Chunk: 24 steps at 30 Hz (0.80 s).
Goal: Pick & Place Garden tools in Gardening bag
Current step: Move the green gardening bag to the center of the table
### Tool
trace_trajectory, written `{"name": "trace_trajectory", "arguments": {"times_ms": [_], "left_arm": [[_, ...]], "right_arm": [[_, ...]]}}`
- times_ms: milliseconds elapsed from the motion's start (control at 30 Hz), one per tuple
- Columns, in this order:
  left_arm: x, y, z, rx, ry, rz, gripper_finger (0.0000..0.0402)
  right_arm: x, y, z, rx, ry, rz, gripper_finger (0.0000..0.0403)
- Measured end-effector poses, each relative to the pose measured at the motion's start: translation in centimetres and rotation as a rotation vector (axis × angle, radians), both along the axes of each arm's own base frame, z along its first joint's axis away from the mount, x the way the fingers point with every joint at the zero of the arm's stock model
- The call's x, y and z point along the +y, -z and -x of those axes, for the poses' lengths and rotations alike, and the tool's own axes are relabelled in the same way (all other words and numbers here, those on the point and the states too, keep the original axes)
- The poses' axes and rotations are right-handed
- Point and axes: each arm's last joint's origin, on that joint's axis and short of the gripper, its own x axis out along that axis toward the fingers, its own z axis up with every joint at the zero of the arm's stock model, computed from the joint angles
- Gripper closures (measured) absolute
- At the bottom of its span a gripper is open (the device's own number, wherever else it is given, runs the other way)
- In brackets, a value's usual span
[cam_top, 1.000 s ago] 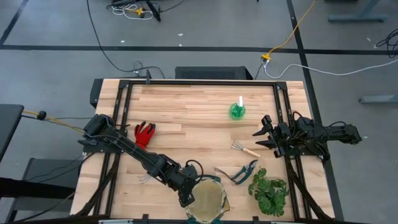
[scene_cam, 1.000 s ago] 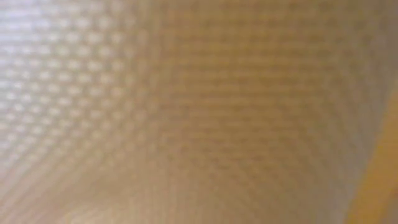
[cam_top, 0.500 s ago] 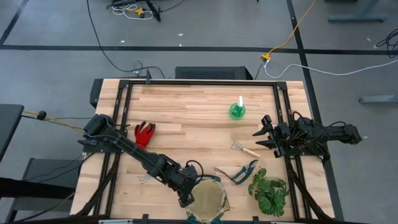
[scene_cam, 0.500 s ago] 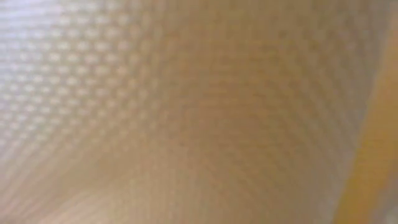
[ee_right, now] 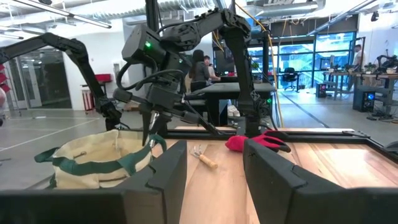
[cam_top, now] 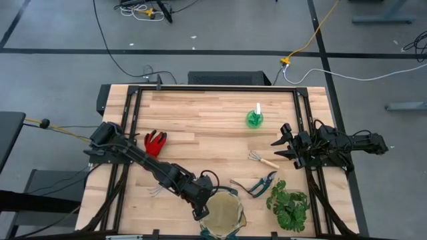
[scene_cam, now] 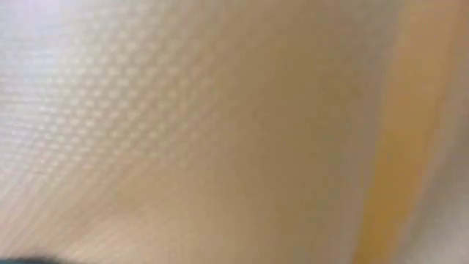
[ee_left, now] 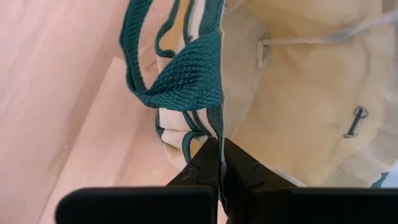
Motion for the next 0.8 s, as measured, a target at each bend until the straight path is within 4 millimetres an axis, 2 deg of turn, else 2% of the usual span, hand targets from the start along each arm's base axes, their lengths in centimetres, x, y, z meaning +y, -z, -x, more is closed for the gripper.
{"name": "trace_trajectory", "arguments": {"times_ms": [300,667,800], "left_arm": [[2.2,-0.1,-0.4,0.033,-0.001,-0.055,0.0396],[5.4,-3.5,1.4,-0.002,-0.099,-0.197,0.0397],[6.8,-3.8,1.2,-0.003,-0.109,-0.229,0.0397]], "right_arm": [[0.0,0.0,0.0,0.001,0.000,0.000,0.0243],[0.0,0.2,0.0,0.016,0.000,0.001,0.0243],[0.0,0.1,0.0,0.015,0.000,0.001,0.0243]]}}
